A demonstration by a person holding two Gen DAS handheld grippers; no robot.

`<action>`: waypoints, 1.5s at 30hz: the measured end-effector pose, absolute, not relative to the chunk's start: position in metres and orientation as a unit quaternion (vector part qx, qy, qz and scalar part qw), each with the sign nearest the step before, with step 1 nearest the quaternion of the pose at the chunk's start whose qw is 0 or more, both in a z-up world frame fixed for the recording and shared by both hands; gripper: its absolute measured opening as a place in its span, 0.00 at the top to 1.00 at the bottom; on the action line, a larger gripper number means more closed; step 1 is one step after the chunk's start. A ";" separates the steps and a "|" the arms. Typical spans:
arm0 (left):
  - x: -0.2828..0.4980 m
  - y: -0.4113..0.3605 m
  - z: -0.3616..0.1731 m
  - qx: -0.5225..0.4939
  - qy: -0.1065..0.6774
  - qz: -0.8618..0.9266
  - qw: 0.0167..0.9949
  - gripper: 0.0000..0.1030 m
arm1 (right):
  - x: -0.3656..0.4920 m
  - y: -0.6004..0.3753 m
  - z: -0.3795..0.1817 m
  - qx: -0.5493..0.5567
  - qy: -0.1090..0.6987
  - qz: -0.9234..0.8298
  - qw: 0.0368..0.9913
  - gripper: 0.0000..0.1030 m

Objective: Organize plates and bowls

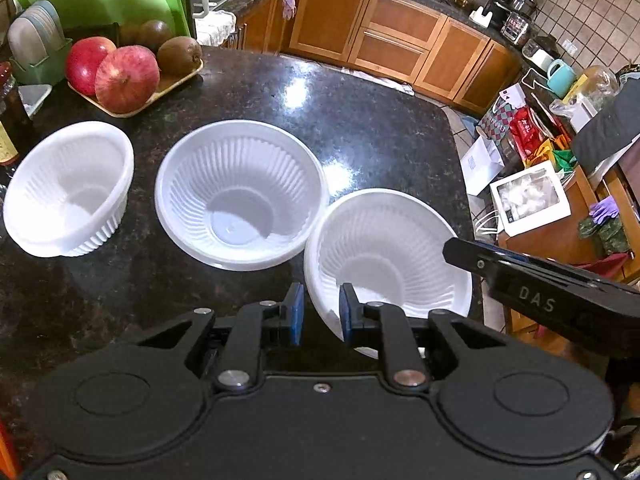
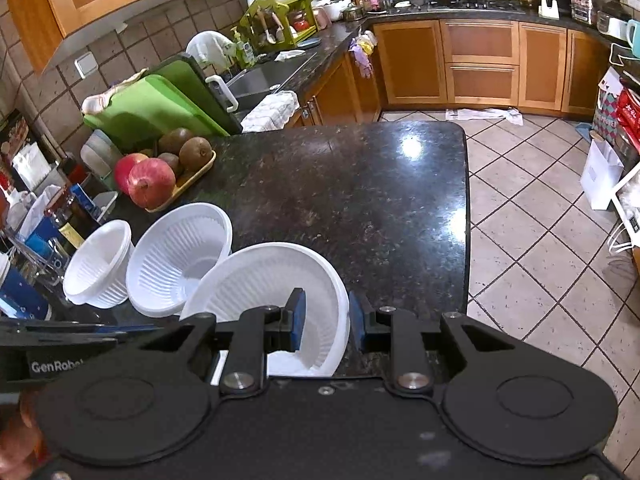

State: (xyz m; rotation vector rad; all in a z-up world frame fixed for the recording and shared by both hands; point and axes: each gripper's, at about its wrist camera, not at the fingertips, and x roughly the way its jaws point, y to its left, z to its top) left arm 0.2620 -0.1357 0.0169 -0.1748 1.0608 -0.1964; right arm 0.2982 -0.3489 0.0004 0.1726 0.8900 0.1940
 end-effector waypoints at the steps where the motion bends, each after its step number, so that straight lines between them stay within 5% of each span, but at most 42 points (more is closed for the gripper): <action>1: 0.263 -0.137 0.016 -0.083 0.506 -0.095 0.853 0.74 | 0.299 -0.348 -0.001 0.082 0.431 0.094 0.894 0.74; 11: 0.266 -0.143 0.008 -0.075 0.507 -0.092 0.854 0.74 | 0.308 -0.338 -0.016 0.055 0.439 0.086 0.893 0.74; 20: 0.268 -0.139 0.006 -0.091 0.506 -0.088 0.853 0.74 | 0.309 -0.338 -0.017 0.045 0.443 0.079 0.892 0.86; 45: 0.176 -0.090 0.017 -0.076 0.533 -0.112 0.835 0.73 | 0.201 -0.306 -0.012 0.057 0.484 0.134 0.863 0.86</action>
